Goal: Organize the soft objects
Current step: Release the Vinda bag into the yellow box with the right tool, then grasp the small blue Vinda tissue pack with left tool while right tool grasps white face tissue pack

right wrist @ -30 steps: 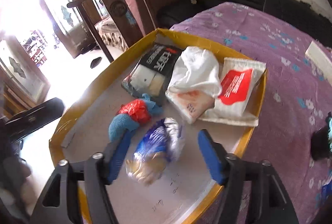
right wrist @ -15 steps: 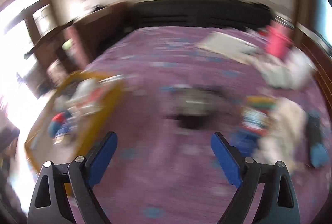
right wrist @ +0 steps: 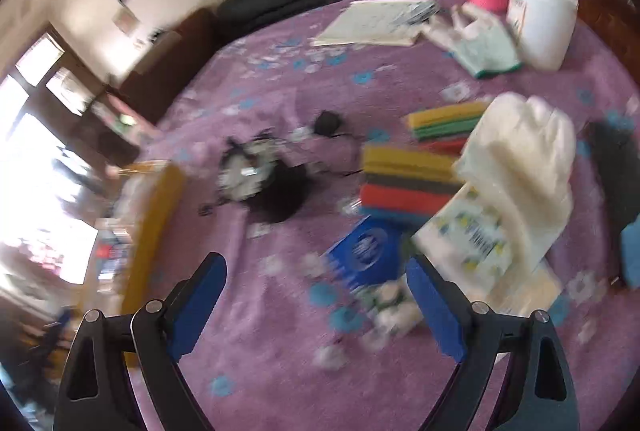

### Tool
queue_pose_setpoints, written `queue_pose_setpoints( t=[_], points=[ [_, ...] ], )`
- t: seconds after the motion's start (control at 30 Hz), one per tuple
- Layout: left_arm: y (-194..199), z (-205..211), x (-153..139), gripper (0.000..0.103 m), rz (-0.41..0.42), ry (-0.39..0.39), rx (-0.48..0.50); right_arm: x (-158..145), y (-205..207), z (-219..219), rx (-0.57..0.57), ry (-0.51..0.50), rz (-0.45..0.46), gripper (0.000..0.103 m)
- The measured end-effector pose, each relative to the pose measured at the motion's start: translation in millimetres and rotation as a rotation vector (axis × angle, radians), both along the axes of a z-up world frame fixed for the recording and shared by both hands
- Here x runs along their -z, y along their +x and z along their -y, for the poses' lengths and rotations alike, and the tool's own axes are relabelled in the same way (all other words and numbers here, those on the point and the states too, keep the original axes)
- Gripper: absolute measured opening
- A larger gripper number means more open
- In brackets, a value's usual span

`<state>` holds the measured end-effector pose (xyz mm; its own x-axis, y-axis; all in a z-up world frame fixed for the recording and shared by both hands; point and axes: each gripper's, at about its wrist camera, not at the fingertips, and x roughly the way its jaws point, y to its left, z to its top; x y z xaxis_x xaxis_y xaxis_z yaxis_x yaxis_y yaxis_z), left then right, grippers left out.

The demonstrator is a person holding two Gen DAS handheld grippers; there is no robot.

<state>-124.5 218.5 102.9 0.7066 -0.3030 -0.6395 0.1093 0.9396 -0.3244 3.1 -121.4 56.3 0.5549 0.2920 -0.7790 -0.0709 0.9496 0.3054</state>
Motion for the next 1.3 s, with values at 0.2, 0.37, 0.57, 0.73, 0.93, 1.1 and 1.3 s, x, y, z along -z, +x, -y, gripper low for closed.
queue_pose_setpoints(
  t=[0.2, 0.37, 0.57, 0.73, 0.93, 1.1, 1.3],
  points=[
    [2.6, 8.3, 2.4, 0.081, -0.010, -0.004, 0.009, 30.3, 24.6, -5.9, -0.010, -0.075, -0.084, 0.094],
    [8.9, 14.2, 8.1, 0.081, -0.024, 0.008, 0.029, 32.3, -0.1, -9.2, -0.138, 0.259, -0.134, 0.094],
    [23.6, 37.1, 19.3, 0.081, -0.078, 0.010, 0.102, -1.7, -47.4, -8.7, -0.306, 0.328, 0.000, 0.094],
    [45.7, 86.0, 29.5, 0.081, -0.105, 0.091, 0.200, -9.6, -65.4, 63.5, -0.033, 0.234, 0.078, 0.094],
    [90.8, 148.1, 59.0, 0.080, -0.166, 0.156, 0.277, 2.8, -79.7, 119.7, 0.118, 0.218, 0.040, 0.094],
    [119.7, 186.5, 70.5, 0.080, -0.152, 0.232, 0.305, 13.7, -80.7, 136.6, 0.149, 0.177, -0.005, 0.094],
    [133.2, 216.8, 82.9, 0.080, -0.138, 0.328, 0.337, 27.9, -59.1, 125.5, 0.167, 0.161, -0.043, 0.094]
  ],
)
